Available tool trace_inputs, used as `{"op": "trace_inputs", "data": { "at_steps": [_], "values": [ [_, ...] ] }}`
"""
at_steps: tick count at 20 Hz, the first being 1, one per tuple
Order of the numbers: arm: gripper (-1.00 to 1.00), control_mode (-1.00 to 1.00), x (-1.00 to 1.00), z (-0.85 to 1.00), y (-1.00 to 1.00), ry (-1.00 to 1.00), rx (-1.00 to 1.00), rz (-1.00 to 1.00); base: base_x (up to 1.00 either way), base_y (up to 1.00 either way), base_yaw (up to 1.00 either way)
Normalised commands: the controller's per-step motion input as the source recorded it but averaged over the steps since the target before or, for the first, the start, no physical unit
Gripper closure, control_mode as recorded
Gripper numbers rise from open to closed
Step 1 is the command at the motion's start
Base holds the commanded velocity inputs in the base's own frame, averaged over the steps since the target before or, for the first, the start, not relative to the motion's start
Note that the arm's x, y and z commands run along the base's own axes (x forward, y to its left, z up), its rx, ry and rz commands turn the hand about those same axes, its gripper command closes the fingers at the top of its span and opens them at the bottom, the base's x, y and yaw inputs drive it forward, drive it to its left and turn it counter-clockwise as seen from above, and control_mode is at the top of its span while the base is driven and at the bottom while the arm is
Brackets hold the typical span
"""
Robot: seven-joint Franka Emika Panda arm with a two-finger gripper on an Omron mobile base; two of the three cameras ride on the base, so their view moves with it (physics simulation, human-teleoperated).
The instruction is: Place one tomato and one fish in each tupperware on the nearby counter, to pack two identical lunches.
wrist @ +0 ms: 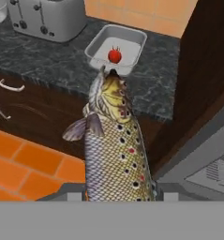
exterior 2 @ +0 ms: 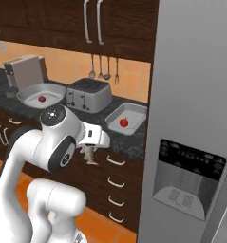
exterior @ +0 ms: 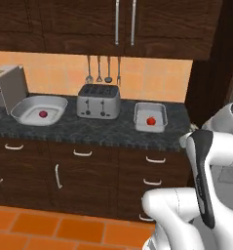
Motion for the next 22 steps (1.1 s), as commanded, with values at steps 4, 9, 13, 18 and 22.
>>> {"op": "trace_inputs", "data": {
  "at_steps": [4,9,13,18,22],
  "values": [
    [1.00,1.00,0.00,0.00,0.00,0.00,0.00,0.00,1.00,1.00,-0.10],
    [1.00,1.00,0.00,0.00,0.00,0.00,0.00,0.00,1.00,0.13,-0.23],
    [1.00,1.00,0.00,0.00,0.00,0.00,0.00,0.00,0.83,-0.67,-0.13],
    [1.00,-1.00,0.80,-0.22,-0.41,0.01,0.00,0.00,0.17,-0.01,0.00],
    [1.00,-1.00,1.00,-0.31,-0.64,0.08,0.01,0.00,0.00,0.00,0.00]
  ]
}}
